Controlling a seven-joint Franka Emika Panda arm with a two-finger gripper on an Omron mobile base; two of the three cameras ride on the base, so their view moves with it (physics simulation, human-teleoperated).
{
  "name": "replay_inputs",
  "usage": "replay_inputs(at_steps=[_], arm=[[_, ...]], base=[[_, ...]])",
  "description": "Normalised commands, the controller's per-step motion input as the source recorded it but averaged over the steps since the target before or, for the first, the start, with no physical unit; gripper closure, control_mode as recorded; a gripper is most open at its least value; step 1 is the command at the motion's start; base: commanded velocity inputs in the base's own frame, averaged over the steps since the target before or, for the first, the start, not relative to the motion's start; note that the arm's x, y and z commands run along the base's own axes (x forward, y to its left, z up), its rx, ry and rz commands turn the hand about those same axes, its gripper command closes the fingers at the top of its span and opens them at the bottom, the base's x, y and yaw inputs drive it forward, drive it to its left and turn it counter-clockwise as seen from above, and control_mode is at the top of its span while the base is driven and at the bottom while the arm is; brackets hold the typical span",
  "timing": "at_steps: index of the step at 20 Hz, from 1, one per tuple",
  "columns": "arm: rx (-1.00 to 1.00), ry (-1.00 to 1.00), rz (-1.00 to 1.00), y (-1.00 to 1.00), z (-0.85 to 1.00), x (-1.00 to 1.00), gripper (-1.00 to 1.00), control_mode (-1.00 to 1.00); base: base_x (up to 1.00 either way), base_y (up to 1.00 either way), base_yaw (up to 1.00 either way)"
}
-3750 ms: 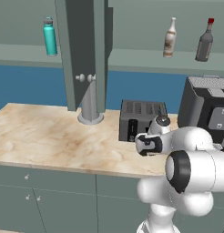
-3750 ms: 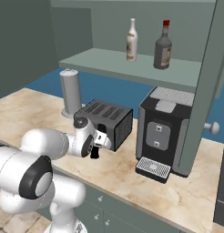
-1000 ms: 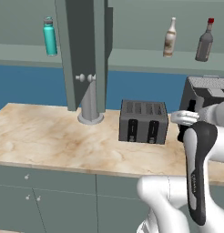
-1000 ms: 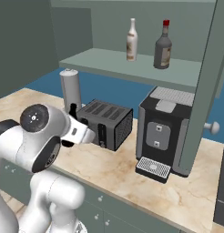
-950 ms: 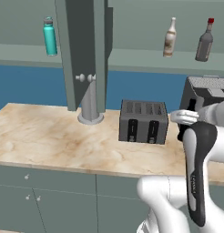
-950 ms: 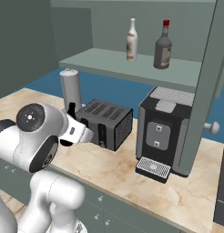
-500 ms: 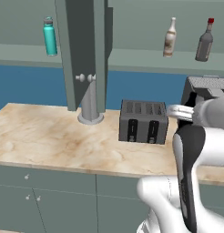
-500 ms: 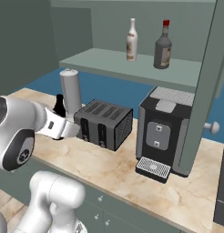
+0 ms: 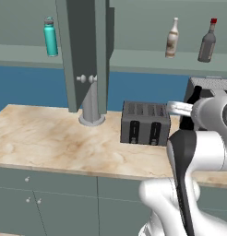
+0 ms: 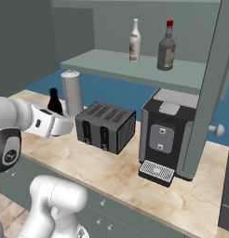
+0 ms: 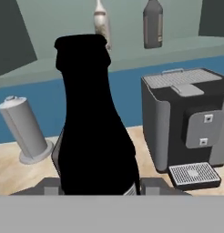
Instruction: Sort all alcoholic drinks to one cabinet, and non-alcoholic drinks to the other.
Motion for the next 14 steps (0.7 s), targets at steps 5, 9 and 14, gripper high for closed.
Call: replay_inputs(at_steps=[5,9,14], arm=[[-0.08,-0.18,0.0,0.0,0.0,-0.03,1.0,-1.0],[-0.04,-0.11,0.0,0.0,0.01,-0.06,1.0,-1.0],[0.0,-0.09,0.0,0.0,0.07,-0.17,1.0,-1.0]], base=[[0.0,0.0,0.0],[0.0,0.0,0.0],[0.0,0.0,0.0]])
